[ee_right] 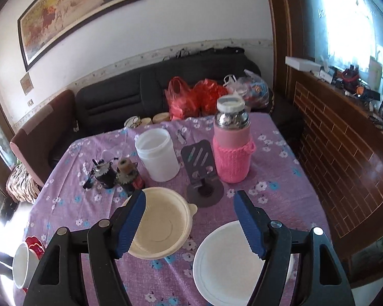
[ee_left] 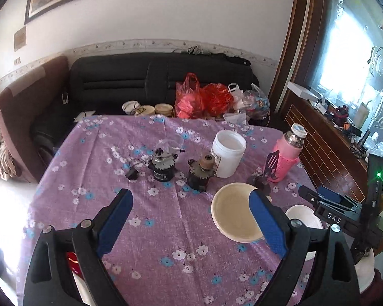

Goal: Organize plates and bowls
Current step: 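Grasp the rim of the cream ribbed bowl with both grippers, then carry the cream bowl with both grippers over the white bowl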

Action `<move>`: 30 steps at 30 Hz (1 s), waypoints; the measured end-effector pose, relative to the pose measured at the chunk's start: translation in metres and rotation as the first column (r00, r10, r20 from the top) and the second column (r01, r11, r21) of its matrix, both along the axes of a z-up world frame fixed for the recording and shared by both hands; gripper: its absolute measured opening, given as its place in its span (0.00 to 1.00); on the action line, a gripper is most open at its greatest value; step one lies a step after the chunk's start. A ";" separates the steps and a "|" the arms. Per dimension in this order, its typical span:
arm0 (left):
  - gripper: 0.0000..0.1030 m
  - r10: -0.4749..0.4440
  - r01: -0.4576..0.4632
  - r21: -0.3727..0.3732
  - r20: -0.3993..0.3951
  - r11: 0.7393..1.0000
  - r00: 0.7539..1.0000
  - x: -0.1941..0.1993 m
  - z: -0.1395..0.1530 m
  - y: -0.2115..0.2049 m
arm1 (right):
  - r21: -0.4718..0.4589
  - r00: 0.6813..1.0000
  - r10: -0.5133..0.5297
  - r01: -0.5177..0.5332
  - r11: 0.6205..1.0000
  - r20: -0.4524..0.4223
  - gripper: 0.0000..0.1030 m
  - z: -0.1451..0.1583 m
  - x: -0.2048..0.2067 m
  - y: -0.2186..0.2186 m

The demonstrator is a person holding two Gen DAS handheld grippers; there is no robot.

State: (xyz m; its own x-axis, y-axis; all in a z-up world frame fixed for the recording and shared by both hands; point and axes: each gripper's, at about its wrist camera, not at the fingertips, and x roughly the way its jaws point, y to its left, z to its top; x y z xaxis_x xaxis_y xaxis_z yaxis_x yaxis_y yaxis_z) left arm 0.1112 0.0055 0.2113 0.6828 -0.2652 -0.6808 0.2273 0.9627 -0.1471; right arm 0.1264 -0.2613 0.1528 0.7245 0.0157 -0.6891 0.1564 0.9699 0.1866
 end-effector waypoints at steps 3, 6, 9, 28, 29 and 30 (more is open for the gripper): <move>0.89 -0.011 0.005 -0.047 -0.119 0.999 0.993 0.031 -0.045 -0.013 | 0.021 0.998 0.030 -0.029 0.999 -0.060 0.69 -0.029 0.023 0.002; 0.89 -0.028 0.009 -0.089 -0.217 0.996 0.976 0.056 -0.087 -0.022 | 0.041 0.992 0.060 -0.056 0.998 -0.114 0.65 -0.054 0.046 0.006; 0.81 -0.056 0.018 -0.121 -0.316 0.992 0.947 0.076 -0.128 -0.033 | 0.037 0.985 0.067 -0.062 0.997 -0.158 0.63 -0.077 0.064 0.009; 0.32 -0.154 0.070 -0.202 -0.441 0.977 0.884 0.086 -0.191 -0.069 | 0.007 0.962 0.070 -0.071 0.997 -0.264 0.27 -0.127 0.087 0.025; 0.32 -0.150 0.068 -0.200 -0.434 0.977 0.888 0.083 -0.190 -0.067 | 0.009 0.963 0.067 -0.067 0.998 -0.260 0.24 -0.127 0.085 0.026; 0.30 -0.143 0.062 -0.198 -0.429 0.978 0.892 0.080 -0.188 -0.065 | 0.013 0.964 0.065 -0.064 0.998 -0.256 0.21 -0.126 0.083 0.026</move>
